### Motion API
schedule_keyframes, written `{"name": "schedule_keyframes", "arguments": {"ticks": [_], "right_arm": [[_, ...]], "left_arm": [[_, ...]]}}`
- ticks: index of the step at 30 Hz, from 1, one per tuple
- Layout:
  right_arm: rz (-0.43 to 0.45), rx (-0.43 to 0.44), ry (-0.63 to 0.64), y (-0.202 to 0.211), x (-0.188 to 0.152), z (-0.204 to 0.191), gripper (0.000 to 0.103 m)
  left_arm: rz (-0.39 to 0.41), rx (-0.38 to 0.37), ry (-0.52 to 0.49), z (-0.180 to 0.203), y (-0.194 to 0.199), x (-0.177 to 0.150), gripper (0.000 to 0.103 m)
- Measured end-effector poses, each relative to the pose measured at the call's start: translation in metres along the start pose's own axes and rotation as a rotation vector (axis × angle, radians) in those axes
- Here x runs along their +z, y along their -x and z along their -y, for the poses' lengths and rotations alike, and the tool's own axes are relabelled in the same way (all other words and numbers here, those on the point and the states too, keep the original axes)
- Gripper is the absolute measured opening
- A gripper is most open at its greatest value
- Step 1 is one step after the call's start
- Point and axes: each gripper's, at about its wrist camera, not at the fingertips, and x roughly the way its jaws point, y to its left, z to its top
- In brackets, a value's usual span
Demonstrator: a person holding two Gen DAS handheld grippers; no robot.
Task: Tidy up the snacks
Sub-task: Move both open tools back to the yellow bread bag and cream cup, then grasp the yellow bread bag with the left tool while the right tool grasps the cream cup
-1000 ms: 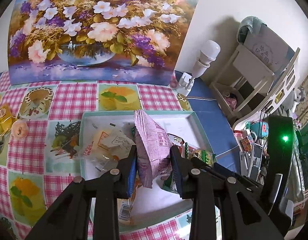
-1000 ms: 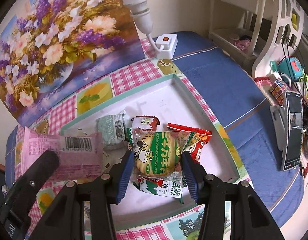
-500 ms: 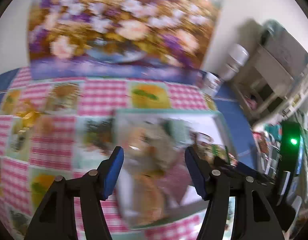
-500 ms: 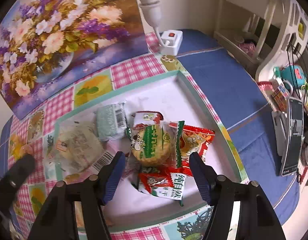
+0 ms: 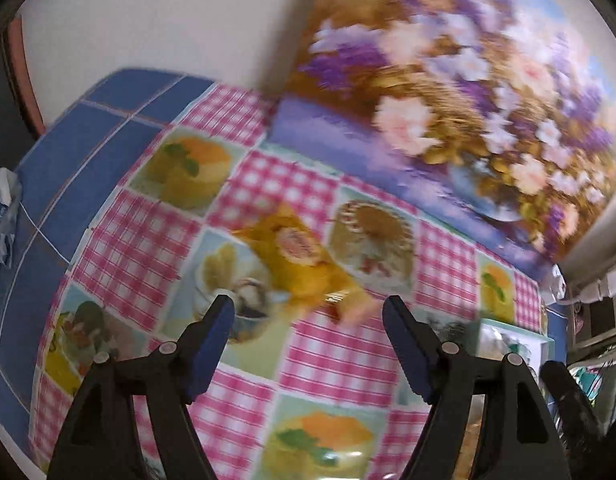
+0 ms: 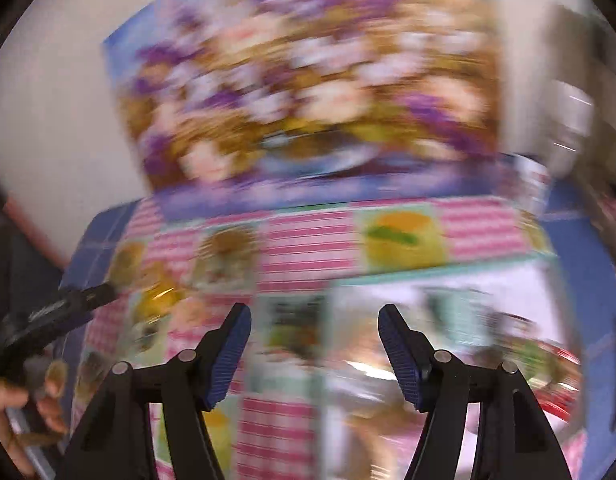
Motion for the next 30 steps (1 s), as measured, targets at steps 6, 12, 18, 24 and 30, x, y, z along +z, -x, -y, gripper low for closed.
{"name": "schedule_keyframes", "arguments": {"ticks": [6, 12, 18, 24, 30], "right_arm": [[-0.097, 0.085, 0.144, -0.076, -0.017, -0.069, 0.07], [-0.156, 0.121, 0.173, -0.124, -0.023, -0.091, 0.07], [-0.154, 0.117, 0.224, -0.147, -0.024, -0.106, 0.075], [-0.16, 0.108, 0.257, -0.163, -0.019, -0.115, 0.075], [-0.154, 0.1, 0.285, -0.175, -0.015, -0.126, 0.075]], "left_arm": [[-0.082, -0.061, 0.01, -0.017, -0.042, 0.015, 0.077], [-0.101, -0.067, -0.024, -0.006, -0.069, 0.027, 0.084], [-0.129, -0.035, -0.025, -0.002, -0.091, 0.035, 0.086], [-0.163, -0.029, -0.048, 0.01, -0.109, 0.038, 0.086], [-0.177, -0.004, -0.067, 0.019, -0.118, 0.049, 0.086]]}}
